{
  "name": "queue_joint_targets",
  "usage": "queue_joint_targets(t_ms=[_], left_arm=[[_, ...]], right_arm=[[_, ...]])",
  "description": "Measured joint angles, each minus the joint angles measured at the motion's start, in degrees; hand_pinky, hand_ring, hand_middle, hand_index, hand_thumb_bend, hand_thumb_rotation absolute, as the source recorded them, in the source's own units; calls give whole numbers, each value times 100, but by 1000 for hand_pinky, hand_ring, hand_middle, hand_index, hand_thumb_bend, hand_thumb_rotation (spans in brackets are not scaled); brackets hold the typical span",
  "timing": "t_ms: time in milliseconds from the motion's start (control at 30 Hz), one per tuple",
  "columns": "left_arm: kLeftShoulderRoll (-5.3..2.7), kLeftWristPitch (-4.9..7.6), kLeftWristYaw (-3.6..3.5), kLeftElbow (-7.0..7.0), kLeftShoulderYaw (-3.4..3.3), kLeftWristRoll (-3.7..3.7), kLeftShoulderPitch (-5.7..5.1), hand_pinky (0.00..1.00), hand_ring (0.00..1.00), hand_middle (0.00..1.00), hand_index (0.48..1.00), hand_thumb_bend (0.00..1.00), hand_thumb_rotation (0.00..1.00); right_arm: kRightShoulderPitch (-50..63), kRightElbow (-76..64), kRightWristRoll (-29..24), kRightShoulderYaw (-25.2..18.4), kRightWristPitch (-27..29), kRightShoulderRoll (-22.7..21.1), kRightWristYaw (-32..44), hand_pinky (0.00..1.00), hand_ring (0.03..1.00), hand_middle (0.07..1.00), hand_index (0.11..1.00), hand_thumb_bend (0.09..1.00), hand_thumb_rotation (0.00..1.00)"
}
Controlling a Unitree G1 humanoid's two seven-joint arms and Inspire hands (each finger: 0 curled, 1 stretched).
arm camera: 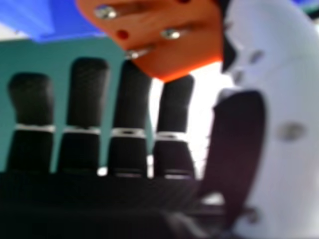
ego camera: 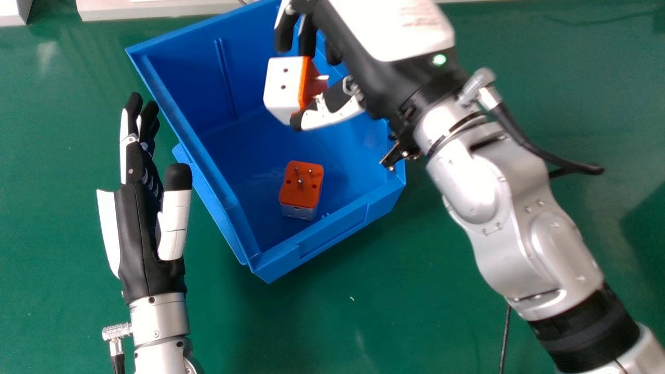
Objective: Pick all objects and put in blue box
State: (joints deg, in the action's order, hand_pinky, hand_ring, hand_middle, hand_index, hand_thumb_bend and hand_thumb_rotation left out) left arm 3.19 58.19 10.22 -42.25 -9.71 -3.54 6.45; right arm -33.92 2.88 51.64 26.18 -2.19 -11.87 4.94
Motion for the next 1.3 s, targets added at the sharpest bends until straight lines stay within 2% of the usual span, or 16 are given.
queue_joint_targets(t_ms=[133, 300, 533, 800, 867, 1233, 1300], left_arm=[[-20, -8, 9, 16, 6, 0, 6, 992, 950, 933, 947, 964, 925], [-10, -12, 65, 22, 5, -85, 12, 990, 950, 933, 948, 965, 927], [-5, -15, 100, 19, 13, -100, 23, 989, 950, 934, 950, 964, 932], [10, -14, 125, 10, 35, -119, 71, 986, 949, 933, 951, 966, 937], [9, -14, 129, 10, 39, -155, 72, 986, 949, 934, 951, 965, 941], [13, -11, 133, -1, 40, -168, 72, 983, 948, 935, 951, 959, 943], [15, -10, 149, -6, 37, -208, 72, 982, 947, 935, 950, 958, 943]], right_arm=[[-10, 841, 13, 303, 401, -11, -211, 239, 388, 488, 515, 513, 0], [5, 1533, 6, 466, 827, -16, -599, 257, 388, 496, 517, 513, 0], [-152, 2122, 133, 672, 1124, -2, -1194, 267, 383, 494, 524, 512, 0], [-387, 3296, 247, 842, 1221, 83, -1607, 263, 377, 488, 528, 512, 0], [-390, 3347, 253, 872, 1245, 87, -1694, 265, 377, 488, 531, 511, 0], [-399, 3315, 256, 950, 1247, 74, -1753, 269, 378, 490, 532, 511, 0], [-399, 3280, 256, 950, 1246, 61, -1752, 270, 378, 490, 533, 511, 0]])
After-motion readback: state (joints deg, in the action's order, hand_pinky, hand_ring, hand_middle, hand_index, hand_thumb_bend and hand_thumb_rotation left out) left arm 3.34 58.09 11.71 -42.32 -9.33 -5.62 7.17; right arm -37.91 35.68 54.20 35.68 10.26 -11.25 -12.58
